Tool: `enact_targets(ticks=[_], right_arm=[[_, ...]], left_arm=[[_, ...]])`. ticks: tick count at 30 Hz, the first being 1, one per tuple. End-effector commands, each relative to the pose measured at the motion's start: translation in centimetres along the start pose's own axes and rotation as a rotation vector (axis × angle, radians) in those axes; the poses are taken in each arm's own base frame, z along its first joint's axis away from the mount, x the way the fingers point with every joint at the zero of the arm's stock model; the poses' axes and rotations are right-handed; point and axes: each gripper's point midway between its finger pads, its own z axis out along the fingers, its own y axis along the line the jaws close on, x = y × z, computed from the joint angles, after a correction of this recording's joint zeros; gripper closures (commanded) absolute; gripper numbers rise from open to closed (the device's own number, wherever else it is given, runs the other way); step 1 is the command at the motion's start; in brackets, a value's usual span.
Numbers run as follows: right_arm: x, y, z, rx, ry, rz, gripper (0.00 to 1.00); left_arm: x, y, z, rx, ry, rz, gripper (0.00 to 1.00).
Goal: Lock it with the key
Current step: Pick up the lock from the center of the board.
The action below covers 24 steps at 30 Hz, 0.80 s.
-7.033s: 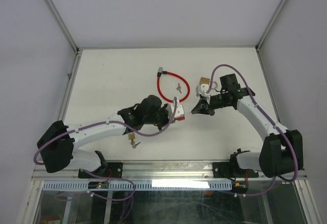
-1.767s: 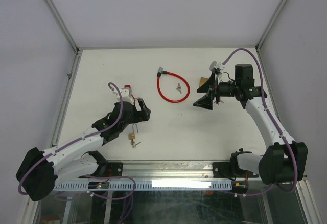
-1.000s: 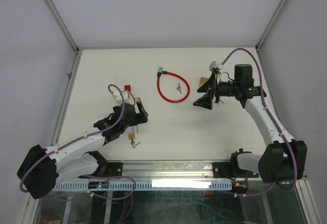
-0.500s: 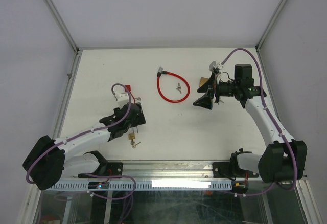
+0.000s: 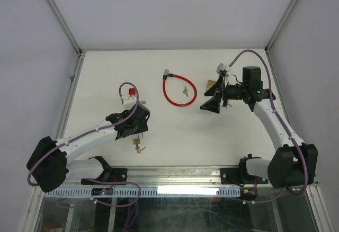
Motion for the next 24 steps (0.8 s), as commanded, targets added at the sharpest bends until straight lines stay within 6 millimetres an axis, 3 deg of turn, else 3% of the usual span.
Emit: enact_targets(ticks=[1,6,9,24], right_arm=[[-0.8,0.3,0.1,-0.015,-0.013,-0.025,0.01],[-0.9,0.4,0.1,-0.020,-0.014,-0.028,0.00],[-0.8,0.5,0.2,-0.024,-0.013,-0.024,0.01],[-0.7,0.4,0.2,-0.026,-0.011,-0.017,0.01]], left_arm=[[1.9,0.9,-1.6,-0.074,0.105,-0.012,0.49],[4.1,2.5,-1.3,-0.168,0.174,0.023,0.46],[4.8,2.3,-0.8,-0.161,0.200,0.030,0.46],[6.6,2.7,-0.4,-0.159,0.266,0.044,0.54]])
